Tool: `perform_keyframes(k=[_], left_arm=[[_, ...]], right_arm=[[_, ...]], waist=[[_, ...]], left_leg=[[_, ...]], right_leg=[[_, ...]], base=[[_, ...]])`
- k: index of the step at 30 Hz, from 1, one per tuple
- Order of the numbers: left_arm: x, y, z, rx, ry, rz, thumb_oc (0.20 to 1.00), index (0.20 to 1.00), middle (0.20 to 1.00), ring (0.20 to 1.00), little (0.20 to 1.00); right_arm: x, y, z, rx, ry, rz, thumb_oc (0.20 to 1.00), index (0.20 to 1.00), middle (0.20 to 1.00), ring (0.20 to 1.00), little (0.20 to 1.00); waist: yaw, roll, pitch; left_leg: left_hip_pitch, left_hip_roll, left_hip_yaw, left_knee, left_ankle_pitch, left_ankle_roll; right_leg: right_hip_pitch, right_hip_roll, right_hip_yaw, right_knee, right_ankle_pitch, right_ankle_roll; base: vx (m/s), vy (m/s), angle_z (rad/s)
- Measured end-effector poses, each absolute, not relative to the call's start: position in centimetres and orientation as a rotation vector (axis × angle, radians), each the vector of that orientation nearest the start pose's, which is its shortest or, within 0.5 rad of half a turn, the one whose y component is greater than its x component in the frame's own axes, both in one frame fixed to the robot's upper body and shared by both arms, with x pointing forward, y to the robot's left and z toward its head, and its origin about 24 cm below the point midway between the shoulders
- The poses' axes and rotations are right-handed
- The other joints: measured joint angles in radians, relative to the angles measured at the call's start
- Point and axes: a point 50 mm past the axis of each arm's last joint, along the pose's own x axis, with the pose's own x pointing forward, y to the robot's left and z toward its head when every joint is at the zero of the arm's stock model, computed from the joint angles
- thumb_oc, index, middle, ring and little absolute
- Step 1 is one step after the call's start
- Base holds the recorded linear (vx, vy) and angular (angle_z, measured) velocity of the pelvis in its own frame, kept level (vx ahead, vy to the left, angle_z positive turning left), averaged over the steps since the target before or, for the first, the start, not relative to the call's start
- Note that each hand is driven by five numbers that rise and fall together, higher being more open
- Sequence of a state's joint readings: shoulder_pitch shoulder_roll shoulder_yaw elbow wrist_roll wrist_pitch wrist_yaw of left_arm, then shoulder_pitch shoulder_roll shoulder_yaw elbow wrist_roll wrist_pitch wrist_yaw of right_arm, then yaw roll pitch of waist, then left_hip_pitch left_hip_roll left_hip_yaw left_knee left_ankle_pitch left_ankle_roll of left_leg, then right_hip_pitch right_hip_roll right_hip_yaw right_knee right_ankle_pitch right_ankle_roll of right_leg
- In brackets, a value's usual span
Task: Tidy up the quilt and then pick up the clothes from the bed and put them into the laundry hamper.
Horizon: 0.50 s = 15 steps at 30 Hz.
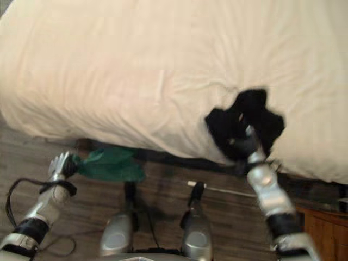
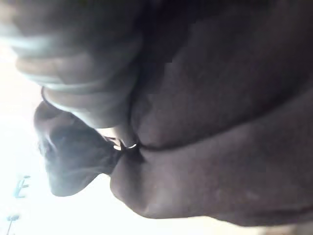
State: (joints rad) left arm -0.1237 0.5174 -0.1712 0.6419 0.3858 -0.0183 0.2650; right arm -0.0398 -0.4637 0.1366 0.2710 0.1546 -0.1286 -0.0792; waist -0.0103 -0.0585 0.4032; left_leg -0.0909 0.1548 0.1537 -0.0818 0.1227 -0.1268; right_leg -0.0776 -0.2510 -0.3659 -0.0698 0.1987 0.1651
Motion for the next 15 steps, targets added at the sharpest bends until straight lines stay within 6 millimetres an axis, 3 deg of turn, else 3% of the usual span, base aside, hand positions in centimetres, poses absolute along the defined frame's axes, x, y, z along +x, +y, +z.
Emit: perform_keyframes(k=[1, 2, 3, 4, 7, 9, 10, 11, 12, 13, 14, 15], left_arm=[[23.9, 27.0, -3.9, 0.882, 0.42, 0.143, 0.2, 0.2, 0.2, 0.2, 0.2], [23.3, 25.6, -4.9, 0.795, 0.443, 0.119, 0.2, 0.2, 0.2, 0.2, 0.2], [23.3, 25.0, -5.0, 0.755, 0.43, 0.105, 0.2, 0.2, 0.2, 0.2, 0.2], [23.4, 24.7, -5.1, 0.721, 0.425, 0.1, 0.2, 0.2, 0.2, 0.2, 0.2], [22.0, 21.3, -7.1, 0.561, 0.468, 0.058, 0.2, 0.2, 0.2, 0.2, 0.2], [20.3, 19.7, -8.6, 0.504, 0.524, 0.036, 0.2, 0.2, 0.2, 0.2, 0.2], [20.7, 19.0, -8.4, 0.474, 0.513, 0.033, 0.2, 0.2, 0.2, 0.2, 0.2], [20.7, 18.2, -8.6, 0.458, 0.514, 0.01, 0.2, 0.2, 0.2, 0.2, 0.2], [20.8, 18.3, -8.5, 0.461, 0.509, 0.009, 0.2, 0.2, 0.2, 0.2, 0.2], [20.6, 18.8, -8.4, 0.473, 0.511, 0.009, 0.2, 0.2, 0.2, 0.2, 0.2], [20.2, 19.6, -8.5, 0.49, 0.523, 0.02, 0.2, 0.2, 0.2, 0.2, 0.2], [18.7, 20.5, -9.1, 0.5, 0.562, 0.026, 0.2, 0.2, 0.2, 0.2, 0.2]], right_arm=[[24.1, -21.7, -0.7, -0.281, 0.21, 0.038, 0.2, 0.2, 0.2, 0.2, 0.2], [22.1, -20.2, -3.6, -0.262, 0.331, 0.112, 0.2, 0.2, 0.2, 0.2, 0.2], [21.2, -18.8, -5.1, -0.26, 0.397, 0.183, 0.2, 0.2, 0.2, 0.2, 0.2], [20.7, -17.9, -6.0, -0.259, 0.438, 0.229, 0.2, 0.2, 0.2, 0.2, 0.2], [20.6, -16.0, -7.4, -0.295, 0.501, 0.339, 0.2, 0.2, 0.2, 0.2, 0.2], [22.1, -15.8, -6.5, -0.324, 0.466, 0.355, 0.2, 0.2, 0.2, 0.2, 0.2], [21.7, -16.6, -6.6, -0.344, 0.468, 0.346, 0.2, 0.2, 0.2, 0.2, 0.2], [22.1, -17.2, -6.4, -0.374, 0.463, 0.343, 0.2, 0.2, 0.2, 0.2, 0.2], [22.2, -17.0, -6.4, -0.377, 0.463, 0.345, 0.2, 0.2, 0.2, 0.2, 0.2], [22.2, -16.9, -6.4, -0.379, 0.462, 0.348, 0.2, 0.2, 0.2, 0.2, 0.2], [22.3, -16.9, -6.2, -0.389, 0.455, 0.348, 0.2, 0.2, 0.2, 0.2, 0.2], [22.2, -17.3, -6.1, -0.41, 0.448, 0.344, 0.2, 0.2, 0.2, 0.2, 0.2]], waist=[[-0.022, 0.007, -0.004], [-0.051, 0.016, -0.029], [-0.037, 0.009, -0.034], [-0.019, 0.007, -0.036], [-0.013, 0.099, -0.064], [0.033, 0.162, -0.088], [0.013, 0.175, -0.1], [0.006, 0.174, -0.119], [0.026, 0.142, -0.127], [0.031, 0.109, -0.134], [0.038, 0.084, -0.151], [0.041, 0.081, -0.166]], left_leg=[[0.012, -0.001, -0.023, 0.0, -0.001, 0.003], [0.014, -0.001, -0.063, 0.0, -0.004, 0.017], [0.019, -0.001, -0.081, 0.0, 0.004, 0.02], [0.025, 0.0, -0.079, 0.0, 0.009, 0.016], [-0.004, 0.019, -0.168, 0.0, 0.042, 0.017], [-0.055, 0.013, -0.215, 0.012, 0.079, 0.022], [-0.082, 0.013, -0.226, 0.031, 0.033, -0.004], [-0.108, 0.019, -0.111, 0.013, -0.051, 0.02], [-0.117, 0.027, 0.074, 0.023, -0.051, 0.076], [-0.128, 0.033, 0.252, 0.083, -0.043, 0.092], [-0.131, 0.042, 0.323, 0.163, -0.048, 0.093], [-0.094, 0.063, 0.386, 0.258, -0.115, 0.152]], right_leg=[[0.014, 0.006, 0.079, 0.044, -0.03, 0.018], [0.018, 0.025, 0.262, 0.09, -0.127, 0.039], [0.015, 0.049, 0.368, 0.1, -0.177, 0.049], [0.025, 0.055, 0.38, 0.098, -0.192, 0.037], [0.086, 0.108, 0.394, 0.047, -0.197, 0.028], [0.102, 0.121, 0.34, 0.053, -0.195, 0.03], [0.12, 0.117, 0.289, 0.038, -0.203, 0.017], [0.169, 0.094, 0.189, 0.017, -0.194, -0.017], [0.179, 0.04, 0.108, 0.016, -0.196, -0.021], [0.2, -0.001, 0.046, 0.006, -0.178, -0.007], [0.212, -0.028, 0.007, 0.008, -0.18, -0.006], [0.267, -0.049, -0.068, 0.023, -0.186, 0.01]], base=[[0.04, 0.069, 0.56], [0.01, 0.031, 0.61], [0.02, -0.047, 0.47], [-0.02, -0.117, 0.15], [-0.06, -0.133, 0.67], [-0.18, -0.116, 1.01], [-0.15, -0.028, 2.29], [-0.11, -0.027, 2.46], [-0.14, -0.04, 2.46], [-0.07, -0.044, 1.59], [-0.06, -0.055, 1.78], [0.06, -0.038, 2.0]])
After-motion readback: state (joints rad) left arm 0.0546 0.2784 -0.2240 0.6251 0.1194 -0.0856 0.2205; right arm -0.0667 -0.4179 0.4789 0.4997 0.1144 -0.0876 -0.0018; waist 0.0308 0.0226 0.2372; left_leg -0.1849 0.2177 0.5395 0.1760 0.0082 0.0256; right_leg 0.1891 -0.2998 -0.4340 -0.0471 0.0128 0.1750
